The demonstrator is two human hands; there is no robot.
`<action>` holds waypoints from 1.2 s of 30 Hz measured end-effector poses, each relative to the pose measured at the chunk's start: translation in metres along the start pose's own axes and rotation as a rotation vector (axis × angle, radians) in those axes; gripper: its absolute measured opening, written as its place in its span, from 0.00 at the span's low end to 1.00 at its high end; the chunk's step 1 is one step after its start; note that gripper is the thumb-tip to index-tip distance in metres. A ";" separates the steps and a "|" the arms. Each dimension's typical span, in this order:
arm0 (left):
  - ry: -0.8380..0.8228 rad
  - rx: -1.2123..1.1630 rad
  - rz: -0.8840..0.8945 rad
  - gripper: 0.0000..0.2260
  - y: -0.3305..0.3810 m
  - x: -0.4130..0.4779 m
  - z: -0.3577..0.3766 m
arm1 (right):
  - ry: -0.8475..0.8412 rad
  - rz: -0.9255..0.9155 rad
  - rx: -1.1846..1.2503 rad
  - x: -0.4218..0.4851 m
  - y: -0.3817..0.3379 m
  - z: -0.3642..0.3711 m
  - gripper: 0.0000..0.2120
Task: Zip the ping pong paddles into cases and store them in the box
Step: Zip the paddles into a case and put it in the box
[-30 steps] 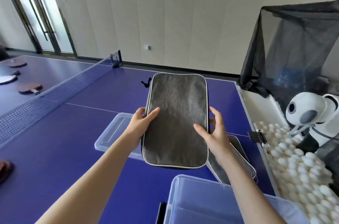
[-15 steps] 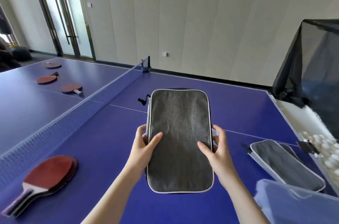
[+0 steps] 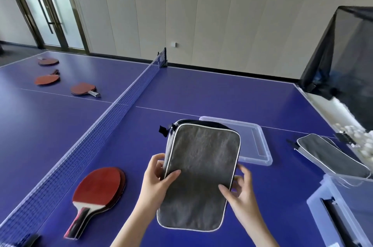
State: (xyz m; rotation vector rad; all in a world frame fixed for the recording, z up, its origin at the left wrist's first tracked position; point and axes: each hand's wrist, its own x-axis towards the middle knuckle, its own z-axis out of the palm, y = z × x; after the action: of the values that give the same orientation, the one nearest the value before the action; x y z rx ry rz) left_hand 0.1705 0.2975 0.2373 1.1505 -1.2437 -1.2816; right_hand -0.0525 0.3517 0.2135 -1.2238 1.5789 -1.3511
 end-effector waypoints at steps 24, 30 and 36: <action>0.028 0.688 0.507 0.21 0.024 0.029 -0.032 | -0.295 -0.395 -0.546 0.075 -0.166 0.036 0.02; 0.036 0.642 0.468 0.21 0.022 0.035 -0.029 | -0.083 -0.307 -0.379 0.081 -0.160 0.033 0.10; 0.058 0.578 0.431 0.23 0.017 0.039 -0.026 | 0.079 -0.301 -0.369 0.088 -0.152 0.028 0.08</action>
State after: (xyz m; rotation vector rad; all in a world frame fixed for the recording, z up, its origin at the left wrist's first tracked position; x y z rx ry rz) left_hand 0.1938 0.2569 0.2537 1.2062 -1.7655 -0.5746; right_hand -0.0210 0.2584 0.3616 -1.7055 1.8101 -1.3384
